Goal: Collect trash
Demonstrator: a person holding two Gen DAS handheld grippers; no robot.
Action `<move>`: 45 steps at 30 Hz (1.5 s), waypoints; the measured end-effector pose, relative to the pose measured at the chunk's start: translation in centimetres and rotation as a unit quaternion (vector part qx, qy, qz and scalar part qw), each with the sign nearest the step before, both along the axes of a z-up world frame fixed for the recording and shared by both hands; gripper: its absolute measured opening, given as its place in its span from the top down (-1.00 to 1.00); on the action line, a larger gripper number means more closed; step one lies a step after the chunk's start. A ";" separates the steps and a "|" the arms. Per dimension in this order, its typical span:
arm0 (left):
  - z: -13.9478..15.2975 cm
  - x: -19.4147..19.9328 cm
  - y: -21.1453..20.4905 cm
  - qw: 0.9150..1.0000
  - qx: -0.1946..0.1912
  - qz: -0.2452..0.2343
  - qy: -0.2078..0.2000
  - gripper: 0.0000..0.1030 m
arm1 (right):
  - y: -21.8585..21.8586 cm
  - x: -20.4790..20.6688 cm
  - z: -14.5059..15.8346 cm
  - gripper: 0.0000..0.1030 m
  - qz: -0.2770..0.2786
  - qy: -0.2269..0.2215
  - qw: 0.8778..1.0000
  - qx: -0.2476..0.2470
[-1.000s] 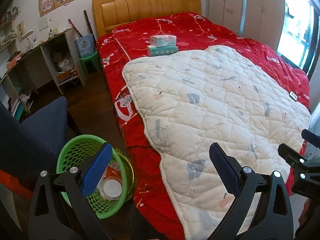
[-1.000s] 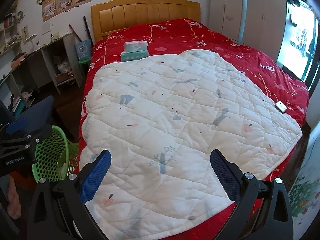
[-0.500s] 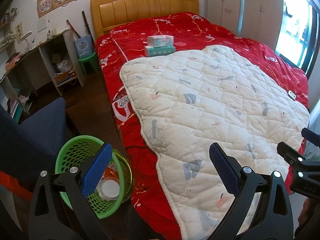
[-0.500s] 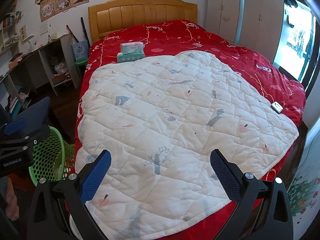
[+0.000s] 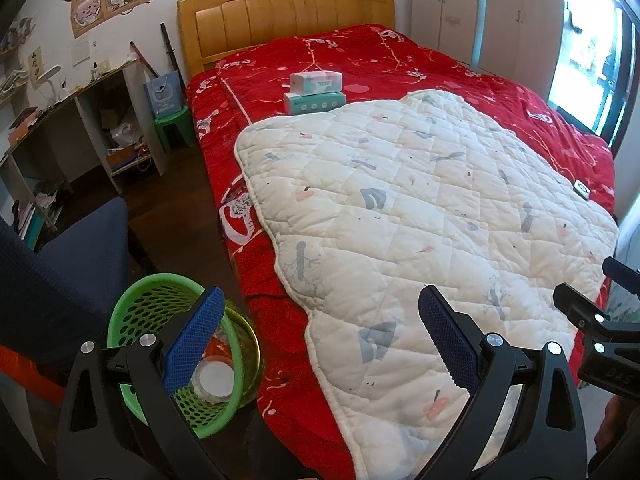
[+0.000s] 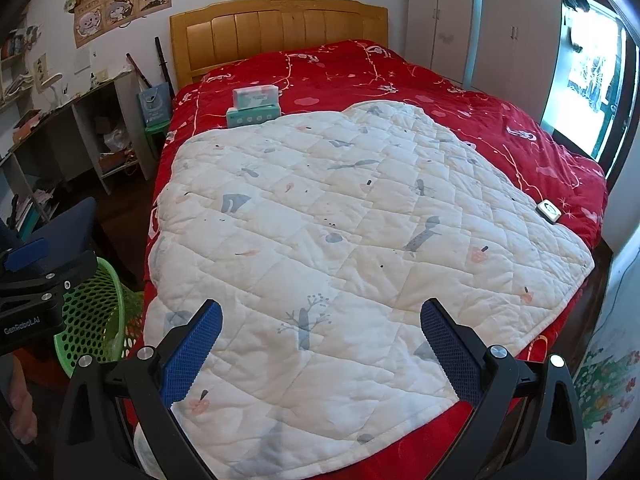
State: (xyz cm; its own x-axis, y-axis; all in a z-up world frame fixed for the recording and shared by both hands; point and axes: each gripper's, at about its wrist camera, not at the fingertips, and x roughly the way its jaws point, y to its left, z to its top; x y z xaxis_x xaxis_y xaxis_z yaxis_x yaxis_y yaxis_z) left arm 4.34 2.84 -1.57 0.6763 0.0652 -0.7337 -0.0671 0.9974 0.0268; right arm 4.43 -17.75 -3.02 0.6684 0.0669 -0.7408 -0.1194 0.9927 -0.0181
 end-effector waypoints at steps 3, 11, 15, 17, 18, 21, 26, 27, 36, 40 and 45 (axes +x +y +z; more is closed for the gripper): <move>-0.1 0.0 -0.1 1.000 0.000 -0.003 0.000 -0.86 | -0.1 0.1 0.0 -0.87 -0.002 0.000 1.000 0.001; 0.0 0.1 -0.4 1.000 0.000 -0.002 -0.001 -0.86 | -0.2 0.1 0.0 -0.87 -0.004 0.000 1.000 0.001; 0.0 0.1 -0.4 1.000 0.000 -0.002 -0.001 -0.86 | -0.5 0.1 0.0 -0.87 -0.007 0.000 1.000 0.003; -0.1 0.1 -0.4 1.000 0.000 -0.004 -0.001 -0.86 | -0.5 0.1 0.0 -0.87 -0.007 -0.001 1.000 0.000; -0.1 0.2 -0.5 1.000 0.000 -0.003 -0.001 -0.86 | -0.6 0.1 0.0 -0.87 -0.008 -0.002 1.000 0.001; 0.0 0.2 -0.6 1.000 0.000 -0.005 -0.001 -0.86 | -0.7 0.0 0.0 -0.87 -0.008 -0.003 1.000 0.001; 0.0 0.4 -1.1 1.000 0.002 -0.006 -0.002 -0.86 | -1.0 -0.1 0.0 -0.87 -0.012 -0.003 1.000 0.002; 0.0 0.4 -1.1 1.000 0.002 -0.006 -0.002 -0.86 | -0.9 0.0 0.0 -0.87 -0.011 -0.002 1.000 0.002; 0.0 0.4 -1.1 1.000 0.003 -0.006 -0.003 -0.86 | -1.0 0.0 0.0 -0.87 -0.011 -0.002 1.000 0.002; 0.0 0.3 -1.1 1.000 0.003 -0.007 -0.003 -0.86 | -1.0 0.0 0.0 -0.87 -0.012 -0.002 1.000 0.002; 0.0 0.4 -1.2 1.000 0.003 -0.006 -0.003 -0.86 | -1.0 0.0 0.0 -0.87 -0.012 -0.002 1.000 0.002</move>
State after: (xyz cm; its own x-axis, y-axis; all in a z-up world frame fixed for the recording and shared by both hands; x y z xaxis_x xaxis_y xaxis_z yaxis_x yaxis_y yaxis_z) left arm 4.69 1.65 -1.54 0.6815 0.0613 -0.7293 -0.0547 0.9980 0.0327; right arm 4.41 -18.74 -3.04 0.6729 0.0543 -0.7378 -0.0964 0.9952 -0.0146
